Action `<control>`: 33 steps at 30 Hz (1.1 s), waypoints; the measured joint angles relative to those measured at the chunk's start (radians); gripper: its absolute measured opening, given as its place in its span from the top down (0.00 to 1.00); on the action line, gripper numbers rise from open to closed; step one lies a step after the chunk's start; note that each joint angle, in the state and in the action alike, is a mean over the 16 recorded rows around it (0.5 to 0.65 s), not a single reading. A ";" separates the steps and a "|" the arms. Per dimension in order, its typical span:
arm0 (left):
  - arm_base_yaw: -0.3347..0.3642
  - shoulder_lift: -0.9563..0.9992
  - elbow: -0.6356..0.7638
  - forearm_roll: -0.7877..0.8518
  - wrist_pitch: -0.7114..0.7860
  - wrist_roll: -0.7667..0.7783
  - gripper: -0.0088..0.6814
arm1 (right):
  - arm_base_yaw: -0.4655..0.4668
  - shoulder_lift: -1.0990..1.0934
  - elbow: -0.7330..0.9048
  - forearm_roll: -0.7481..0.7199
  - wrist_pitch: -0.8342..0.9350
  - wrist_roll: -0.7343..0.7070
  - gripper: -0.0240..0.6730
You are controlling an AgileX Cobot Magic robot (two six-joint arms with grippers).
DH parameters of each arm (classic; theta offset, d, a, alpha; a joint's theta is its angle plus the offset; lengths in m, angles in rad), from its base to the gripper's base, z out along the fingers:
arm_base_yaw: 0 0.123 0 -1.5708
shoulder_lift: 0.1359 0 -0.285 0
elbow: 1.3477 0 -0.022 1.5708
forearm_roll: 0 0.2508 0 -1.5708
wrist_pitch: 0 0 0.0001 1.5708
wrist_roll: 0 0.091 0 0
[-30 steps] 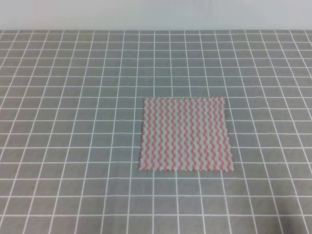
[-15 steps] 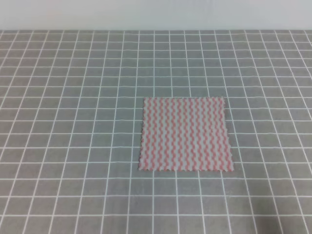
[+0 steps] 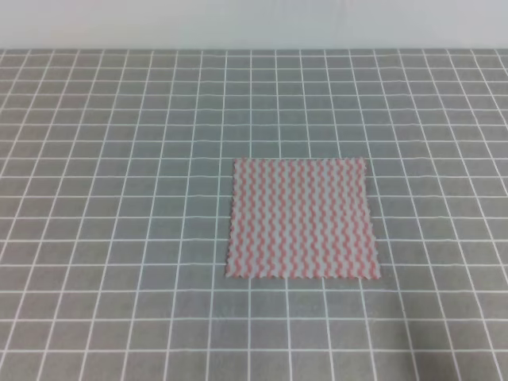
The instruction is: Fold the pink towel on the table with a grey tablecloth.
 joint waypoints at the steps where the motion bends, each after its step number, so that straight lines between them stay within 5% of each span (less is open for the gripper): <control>1: 0.000 0.000 0.000 -0.002 0.001 0.000 0.99 | 0.000 0.000 -0.002 0.000 0.004 -0.010 0.99; 13: 0.000 0.180 -0.147 0.053 0.236 0.169 0.99 | 0.000 0.073 -0.054 -0.053 0.057 -0.210 0.99; 26: -0.014 0.733 -0.535 0.063 0.460 0.605 0.99 | 0.000 0.297 -0.164 -0.072 0.041 -0.419 0.99; 33: -0.106 1.013 -0.698 0.051 0.552 0.748 0.99 | 0.000 0.534 -0.315 -0.165 0.184 -0.484 0.99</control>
